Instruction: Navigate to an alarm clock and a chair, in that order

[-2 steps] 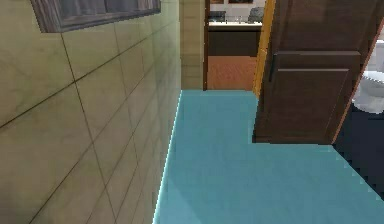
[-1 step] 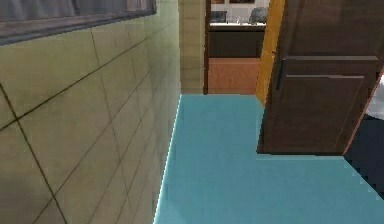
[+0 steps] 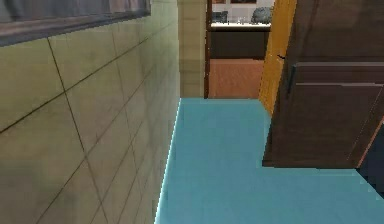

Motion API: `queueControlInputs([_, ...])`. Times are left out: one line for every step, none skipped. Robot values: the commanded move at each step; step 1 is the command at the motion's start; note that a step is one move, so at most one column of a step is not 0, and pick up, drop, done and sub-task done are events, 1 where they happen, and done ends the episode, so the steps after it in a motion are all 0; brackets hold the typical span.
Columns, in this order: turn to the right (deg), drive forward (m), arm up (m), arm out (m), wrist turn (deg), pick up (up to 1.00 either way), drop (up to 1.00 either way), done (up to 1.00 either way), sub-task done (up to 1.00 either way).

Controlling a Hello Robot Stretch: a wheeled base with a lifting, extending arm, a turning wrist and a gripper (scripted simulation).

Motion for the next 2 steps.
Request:
queueControlInputs([45.0,0.0,0.0,0.0,0.0,0.0,0.0,0.0,0.0])
queueControlInputs([3.0,0.0,0.0,0.0,0.0,0.0,0.0,0.0,0.0])
